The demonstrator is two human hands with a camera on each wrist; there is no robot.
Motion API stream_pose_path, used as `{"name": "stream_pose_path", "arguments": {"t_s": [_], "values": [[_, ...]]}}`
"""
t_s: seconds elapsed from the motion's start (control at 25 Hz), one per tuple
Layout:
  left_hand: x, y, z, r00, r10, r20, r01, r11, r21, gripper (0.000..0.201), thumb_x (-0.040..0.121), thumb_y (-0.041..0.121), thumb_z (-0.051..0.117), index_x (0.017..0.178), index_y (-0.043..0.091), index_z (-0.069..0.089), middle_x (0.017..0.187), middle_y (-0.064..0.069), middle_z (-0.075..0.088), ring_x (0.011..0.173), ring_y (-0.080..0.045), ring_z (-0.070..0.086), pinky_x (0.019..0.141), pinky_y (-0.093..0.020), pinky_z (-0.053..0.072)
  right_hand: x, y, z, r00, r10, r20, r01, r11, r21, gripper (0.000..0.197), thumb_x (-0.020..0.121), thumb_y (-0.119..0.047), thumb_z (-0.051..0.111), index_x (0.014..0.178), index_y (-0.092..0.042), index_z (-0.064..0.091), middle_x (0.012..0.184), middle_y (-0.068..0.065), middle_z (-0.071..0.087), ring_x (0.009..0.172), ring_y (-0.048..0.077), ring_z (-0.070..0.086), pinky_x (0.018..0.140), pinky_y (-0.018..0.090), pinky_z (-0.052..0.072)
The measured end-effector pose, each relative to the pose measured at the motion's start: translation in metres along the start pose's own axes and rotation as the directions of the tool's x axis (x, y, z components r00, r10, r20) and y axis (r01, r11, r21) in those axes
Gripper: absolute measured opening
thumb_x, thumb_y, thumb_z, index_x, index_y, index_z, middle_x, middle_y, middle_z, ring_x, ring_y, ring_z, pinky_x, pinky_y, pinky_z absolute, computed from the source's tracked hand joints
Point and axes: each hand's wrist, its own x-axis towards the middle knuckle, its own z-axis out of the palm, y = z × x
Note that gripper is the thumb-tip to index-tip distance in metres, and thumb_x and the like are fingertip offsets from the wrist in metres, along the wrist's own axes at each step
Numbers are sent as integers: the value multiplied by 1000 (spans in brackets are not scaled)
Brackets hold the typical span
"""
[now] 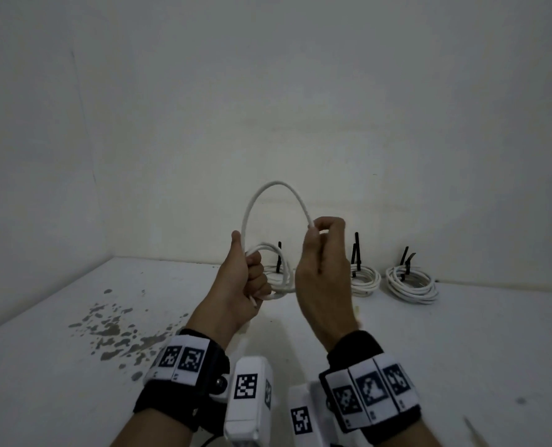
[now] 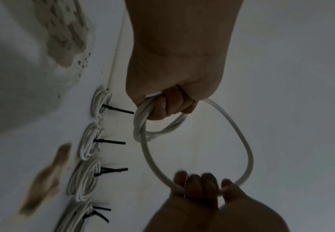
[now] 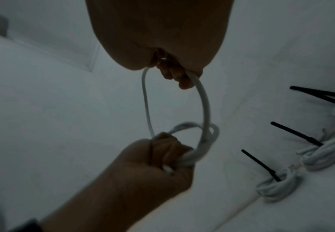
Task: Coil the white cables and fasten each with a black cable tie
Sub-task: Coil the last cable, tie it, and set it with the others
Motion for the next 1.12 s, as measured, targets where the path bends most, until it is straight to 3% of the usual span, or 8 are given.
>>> {"name": "stream_pose_path", "arguments": {"t_s": [0.12, 0.24, 0.36, 0.52, 0.64, 0.76, 0.92, 1.12], "values": [[-2, 6, -2, 994, -44, 97, 61, 982, -179, 64, 97, 63, 34, 49, 22, 31, 35, 7, 17, 28, -7, 11, 31, -16, 13, -3, 17, 4, 979, 89, 183, -61, 986, -153, 11, 95, -20, 60, 86, -23, 54, 92, -9, 59, 99, 12, 52, 83, 23, 41], [-6, 10, 1, 963, -64, 263, 149, 937, -316, 67, 99, 59, 35, 45, 20, 35, 30, 7, 19, 34, -8, 2, 30, -16, 10, -3, 24, 1, 901, 289, 323, -374, 896, 241, 24, 80, -14, 71, 89, -16, 49, 102, 13, 65, 100, 27, 62, 89, 33, 48], [-9, 12, 6, 922, -80, 379, 242, 883, -401, 67, 97, 59, 36, 44, 18, 35, 31, 7, 13, 34, -9, 2, 31, -18, 7, -3, 22, -3, 862, 297, 411, -486, 717, 500, 44, 75, -8, 68, 105, -19, 38, 94, 13, 71, 83, 30, 67, 83, 37, 55], [-11, 23, -2, 915, -37, 402, 217, 885, -413, 66, 97, 61, 35, 48, 18, 37, 42, 12, 7, 34, -10, 3, 29, -19, 12, -3, 22, -12, 811, 292, 507, -443, 873, 206, 37, 90, -29, 68, 118, -17, 46, 81, 11, 67, 74, 25, 62, 77, 44, 53], [-10, 32, -11, 922, -22, 385, 198, 885, -422, 66, 98, 59, 33, 47, 18, 39, 44, 12, 6, 35, -10, 3, 30, -18, 13, 0, 21, -21, 755, 271, 597, -362, 932, 34, 12, 95, -39, 63, 97, -29, 70, 75, 10, 58, 74, 21, 55, 78, 46, 54], [-10, 33, -14, 921, -13, 390, 198, 877, -438, 65, 98, 57, 35, 47, 18, 38, 44, 12, 7, 35, -10, 4, 31, -17, 12, 2, 21, -23, 766, 195, 613, -230, 973, -22, 14, 94, -30, 67, 107, -33, 71, 92, 9, 67, 87, 16, 61, 85, 42, 55], [-12, 26, -5, 913, -37, 406, 200, 908, -367, 65, 97, 57, 35, 46, 18, 38, 44, 11, 6, 35, -11, 3, 30, -17, 11, 2, 23, -23, 785, 163, 598, -199, 980, -7, 14, 95, -14, 65, 107, -10, 69, 100, 2, 74, 94, 13, 68, 80, 32, 57], [-8, 36, -12, 964, -37, 265, 96, 973, -211, 66, 96, 59, 39, 43, 20, 36, 34, 8, 13, 36, -9, 2, 31, -19, 13, 13, 24, -43, 837, 355, 416, -371, 927, -45, 32, 97, -9, 51, 67, -17, 53, 56, -3, 50, 53, 18, 44, 50, 27, 37]]}}
